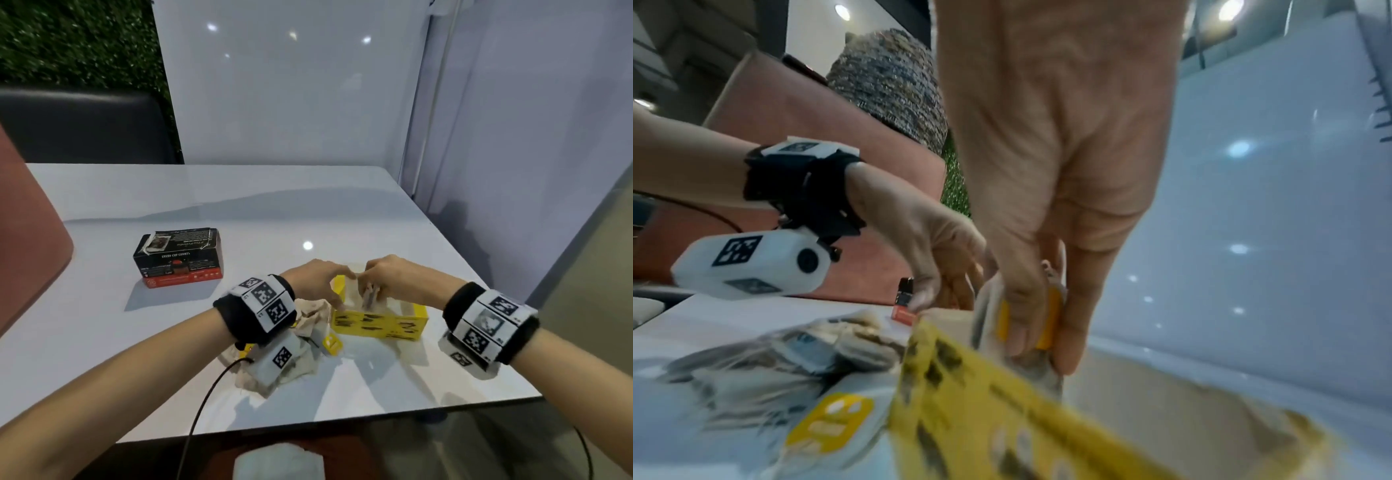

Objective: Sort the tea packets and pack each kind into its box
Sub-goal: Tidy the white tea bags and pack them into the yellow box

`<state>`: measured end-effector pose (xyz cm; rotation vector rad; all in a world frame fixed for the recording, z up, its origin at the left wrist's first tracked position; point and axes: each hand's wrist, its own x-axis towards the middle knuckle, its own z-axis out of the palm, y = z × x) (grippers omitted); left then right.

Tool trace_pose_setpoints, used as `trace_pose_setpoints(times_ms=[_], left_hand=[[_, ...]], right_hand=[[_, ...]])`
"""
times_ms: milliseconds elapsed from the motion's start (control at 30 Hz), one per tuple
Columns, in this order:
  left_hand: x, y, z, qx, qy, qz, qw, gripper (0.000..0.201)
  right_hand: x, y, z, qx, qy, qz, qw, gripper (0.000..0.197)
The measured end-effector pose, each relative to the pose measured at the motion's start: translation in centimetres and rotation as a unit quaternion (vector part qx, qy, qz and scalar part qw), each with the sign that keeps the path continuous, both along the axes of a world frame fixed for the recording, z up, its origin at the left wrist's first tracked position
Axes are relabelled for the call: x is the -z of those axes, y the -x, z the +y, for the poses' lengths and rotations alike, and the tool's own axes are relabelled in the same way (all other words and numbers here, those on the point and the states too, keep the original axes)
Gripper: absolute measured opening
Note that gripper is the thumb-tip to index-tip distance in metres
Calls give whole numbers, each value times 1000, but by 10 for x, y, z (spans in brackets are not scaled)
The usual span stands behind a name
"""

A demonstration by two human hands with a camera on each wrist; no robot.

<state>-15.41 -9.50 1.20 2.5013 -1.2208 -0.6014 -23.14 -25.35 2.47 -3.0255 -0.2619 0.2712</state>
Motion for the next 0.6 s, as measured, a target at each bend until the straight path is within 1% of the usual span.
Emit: trace_pose_setpoints(times_ms=[100,200,300,333,400,433,500,600], left_hand=[[3,-2,0,0,12,-2,1000,57],[5,-3,-2,-10,22,0,1000,56],[10,-6,0,-22,19,-4,1000,59],[11,-8,1,-26,22,2,999,61],[11,-8,5,-32,35,25,999,66],[10,-8,7,-35,43,41,998,70],[8,-7,10,-37,57,68,995,77],[10,-5,11,-40,67,96,992,84]], right_hand=[[13,-3,11,-32,18,32,999,29],[22,-5,18,-39,12,28,999,35],[26,-4,20,-28,3,15,999,34],[28,-4,20,-23,-1,13,1000,36],[32,-2,16,-3,-34,9,999,47],[33,-1,13,11,-66,5,998,50],[33,2,8,46,-130,-3,990,53],[32,5,9,91,-180,-18,979,53]])
